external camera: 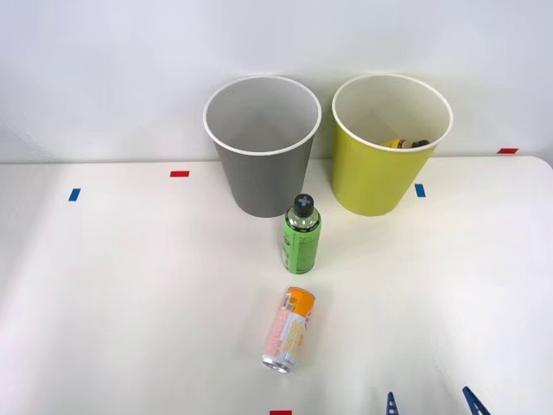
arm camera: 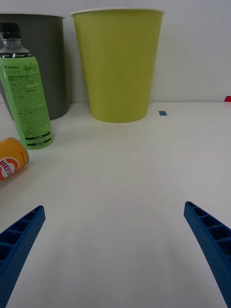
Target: Put cans in the gray bin, plastic bottles in the light green bin
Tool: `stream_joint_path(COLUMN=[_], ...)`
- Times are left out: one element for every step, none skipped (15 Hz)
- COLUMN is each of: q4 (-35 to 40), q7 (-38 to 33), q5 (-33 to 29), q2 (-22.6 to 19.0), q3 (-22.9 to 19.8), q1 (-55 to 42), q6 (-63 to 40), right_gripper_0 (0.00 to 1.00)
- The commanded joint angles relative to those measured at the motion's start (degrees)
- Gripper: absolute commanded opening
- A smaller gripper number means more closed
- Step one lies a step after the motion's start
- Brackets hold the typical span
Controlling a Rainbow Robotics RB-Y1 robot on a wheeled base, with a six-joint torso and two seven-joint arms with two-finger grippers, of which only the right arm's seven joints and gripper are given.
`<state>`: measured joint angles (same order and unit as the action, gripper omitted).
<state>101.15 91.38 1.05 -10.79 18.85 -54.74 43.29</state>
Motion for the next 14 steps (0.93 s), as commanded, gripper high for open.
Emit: stream_joint_path(q4=[0.0, 0.0, 0.0, 0.0, 0.0, 0.0, 0.0, 0.0, 0.0, 0.0, 0.0, 0.0, 0.0, 0.0], q7=[0.0, 0.0, 0.0, 0.0, 0.0, 0.0, 0.0, 0.0, 0.0, 0.0, 0.0, 0.0, 0.0, 0.0], q5=[0.0, 0.0, 0.0, 0.0, 0.0, 0.0, 0.0, 0.0, 0.0, 0.0, 0.0, 0.0, 0.0, 0.0], q2=[0.0, 0.0, 0.0, 0.0, 0.0, 0.0, 0.0, 0.0, 0.0, 0.0, 0.0, 0.0, 0.0, 0.0], q3=[0.0, 0.0, 0.0, 0.0, 0.0, 0.0, 0.0, 0.0, 0.0, 0.0, 0.0, 0.0, 0.0, 0.0], q1=[0.0, 0.0, 0.0, 0.0, 0.0, 0.0, 0.0, 0.0, 0.0, 0.0, 0.0, 0.0, 0.0, 0.0], q6=[0.0, 0.0, 0.0, 0.0, 0.0, 0.0, 0.0, 0.0, 0.0, 0.0, 0.0, 0.0, 0.0, 0.0], right_gripper_0=[1.00, 1.00, 1.00, 1.00, 1.00, 1.00, 1.00, 1.00, 1.00, 1.00, 1.00, 1.00, 1.00, 1.00])
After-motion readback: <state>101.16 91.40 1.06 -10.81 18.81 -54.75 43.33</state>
